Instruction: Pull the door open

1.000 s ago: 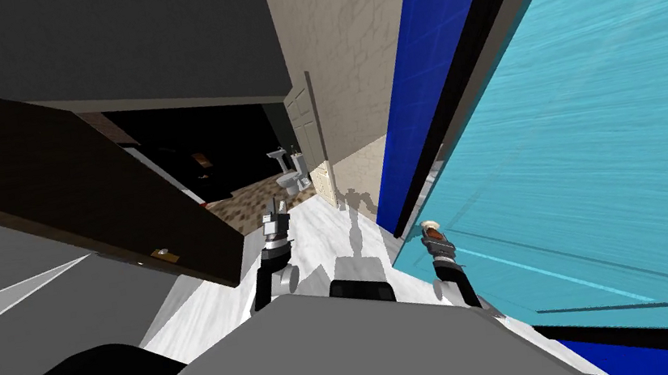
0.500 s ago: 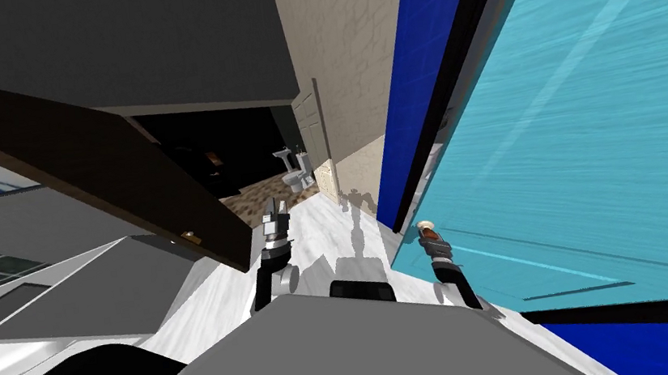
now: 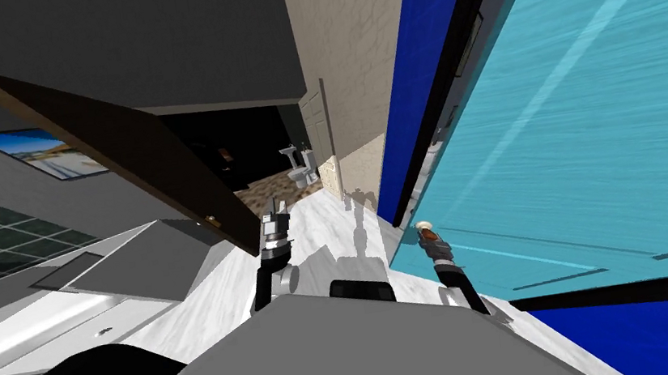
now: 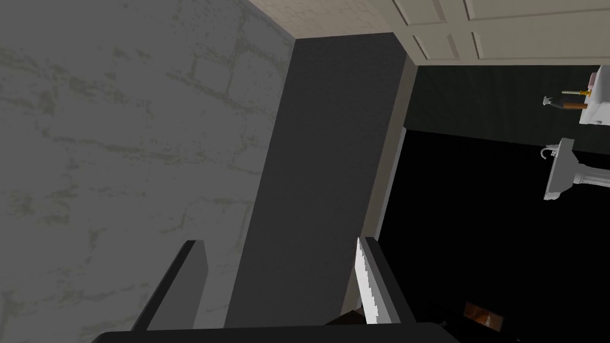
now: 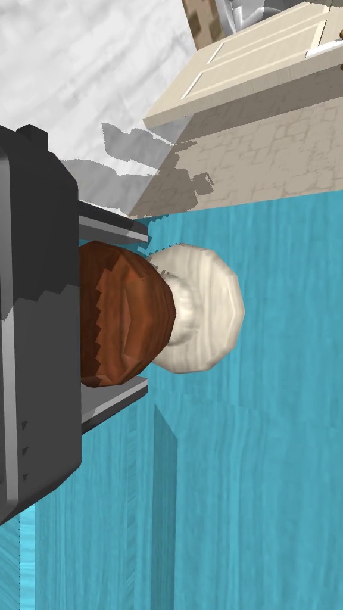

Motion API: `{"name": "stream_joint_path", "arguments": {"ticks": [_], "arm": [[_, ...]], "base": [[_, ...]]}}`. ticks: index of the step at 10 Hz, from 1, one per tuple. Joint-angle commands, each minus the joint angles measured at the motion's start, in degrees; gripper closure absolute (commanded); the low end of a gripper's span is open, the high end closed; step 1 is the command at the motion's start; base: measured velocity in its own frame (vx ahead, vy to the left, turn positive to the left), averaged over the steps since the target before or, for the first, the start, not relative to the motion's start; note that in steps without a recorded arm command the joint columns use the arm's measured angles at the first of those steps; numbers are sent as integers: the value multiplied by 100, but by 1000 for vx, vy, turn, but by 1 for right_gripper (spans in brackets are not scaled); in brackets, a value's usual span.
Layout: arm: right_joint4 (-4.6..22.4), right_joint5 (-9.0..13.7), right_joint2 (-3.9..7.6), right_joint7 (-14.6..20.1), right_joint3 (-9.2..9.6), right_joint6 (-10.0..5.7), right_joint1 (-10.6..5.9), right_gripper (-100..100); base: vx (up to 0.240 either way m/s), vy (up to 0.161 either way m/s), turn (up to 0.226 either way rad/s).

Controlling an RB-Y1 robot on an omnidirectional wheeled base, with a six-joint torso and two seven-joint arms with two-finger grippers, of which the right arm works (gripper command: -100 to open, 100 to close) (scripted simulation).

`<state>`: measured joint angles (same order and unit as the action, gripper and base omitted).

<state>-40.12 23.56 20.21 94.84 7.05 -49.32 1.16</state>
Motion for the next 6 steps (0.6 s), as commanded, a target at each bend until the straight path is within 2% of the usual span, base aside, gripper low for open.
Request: {"name": "stream_joint_path", "arguments": {"ticks": [1, 3, 4, 5, 6], "arm": [[13, -68, 83, 160, 133, -91, 27, 100], [-10, -114, 145, 257, 224, -132, 65, 100], [5, -100, 127, 218, 195, -99, 54, 100], [-8, -179, 212, 360, 313, -205, 145, 100], [-14, -197, 237, 394, 339, -235, 165, 100]], "base": [[-231, -10, 86], [-208, -34, 62], [-80, -20, 21], [-145, -35, 95], [-205, -26, 92]]}}
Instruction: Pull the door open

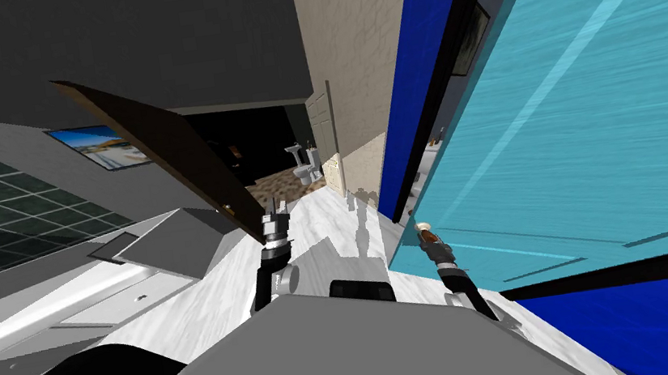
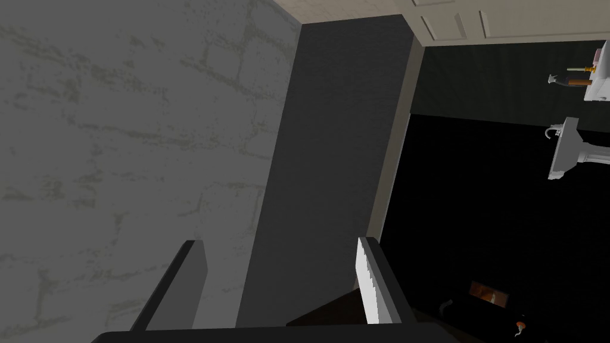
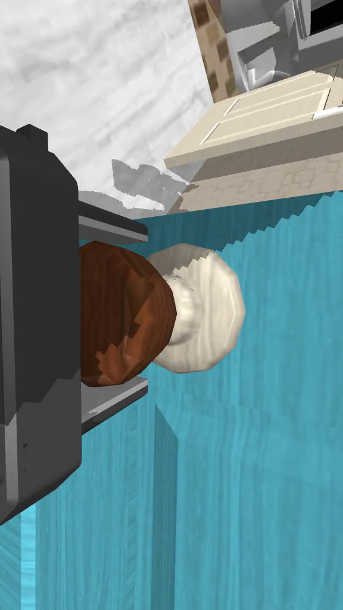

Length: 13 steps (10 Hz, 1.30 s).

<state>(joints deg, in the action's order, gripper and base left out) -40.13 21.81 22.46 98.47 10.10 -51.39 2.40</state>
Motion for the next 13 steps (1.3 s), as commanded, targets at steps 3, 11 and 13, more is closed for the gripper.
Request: {"name": "stream_joint_path", "arguments": {"ticks": [3, 11, 13], "arm": [[-52, -150, 183, 274, 215, -233, 181, 100], [-51, -368, 484, 680, 545, -689, 472, 100], [-13, -423, 585, 801, 636, -891, 564, 100]], "base": [[-187, -47, 82], [-166, -42, 81], [-205, -72, 133]]}}
